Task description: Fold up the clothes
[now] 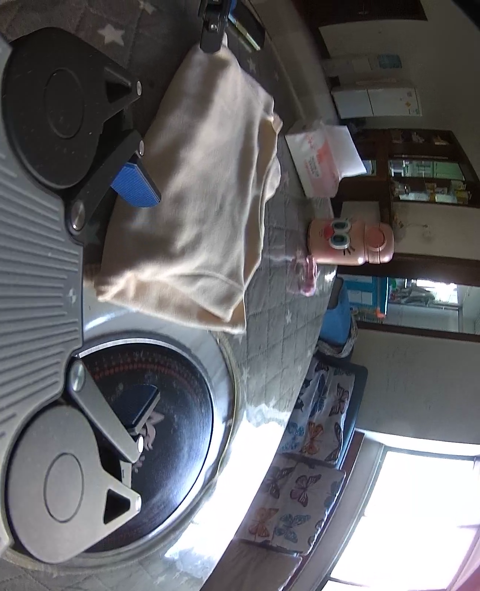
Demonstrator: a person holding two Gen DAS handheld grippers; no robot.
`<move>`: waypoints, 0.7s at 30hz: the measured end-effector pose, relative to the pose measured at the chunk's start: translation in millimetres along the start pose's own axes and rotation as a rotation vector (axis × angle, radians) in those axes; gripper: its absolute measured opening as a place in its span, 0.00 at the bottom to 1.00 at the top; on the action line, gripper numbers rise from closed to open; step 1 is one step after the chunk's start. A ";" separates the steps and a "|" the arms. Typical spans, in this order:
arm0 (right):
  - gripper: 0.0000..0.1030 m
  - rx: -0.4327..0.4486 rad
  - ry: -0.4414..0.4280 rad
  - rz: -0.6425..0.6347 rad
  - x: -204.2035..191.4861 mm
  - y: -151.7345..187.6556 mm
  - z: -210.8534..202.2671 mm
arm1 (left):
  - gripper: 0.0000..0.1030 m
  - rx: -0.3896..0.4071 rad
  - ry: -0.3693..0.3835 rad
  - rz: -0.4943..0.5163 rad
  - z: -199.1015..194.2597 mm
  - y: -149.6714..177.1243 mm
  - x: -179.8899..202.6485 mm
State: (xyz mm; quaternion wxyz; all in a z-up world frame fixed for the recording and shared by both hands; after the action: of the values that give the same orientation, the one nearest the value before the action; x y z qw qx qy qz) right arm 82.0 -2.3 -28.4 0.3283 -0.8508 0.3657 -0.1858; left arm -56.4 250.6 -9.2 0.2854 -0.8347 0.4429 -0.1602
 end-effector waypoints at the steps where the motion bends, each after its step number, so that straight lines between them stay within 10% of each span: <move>1: 1.00 -0.001 -0.007 -0.002 -1.6 0.2 -0.6 | 1.00 0.001 0.001 0.002 -1.1 0.4 1.2; 21: 1.00 0.023 -0.073 -0.053 -38.2 10.4 -26.0 | 1.00 0.029 0.052 0.072 -24.0 20.2 27.1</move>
State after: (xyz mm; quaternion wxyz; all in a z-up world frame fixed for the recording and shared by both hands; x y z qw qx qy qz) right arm 37.0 9.8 -19.9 0.3461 -0.8626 0.3287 -0.1676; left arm -66.9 211.0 -2.4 0.2915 -0.8096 0.4776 -0.1777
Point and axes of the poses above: each gripper's, at about its wrist camera, not at the fingertips, and z roughly the way its jaws point, x to its right, y to its underside, the point moved 3 cm from there along z, roughly the way its jaws point, and after that the axes turned 8 degrees about -x, right-handed, at the moved point
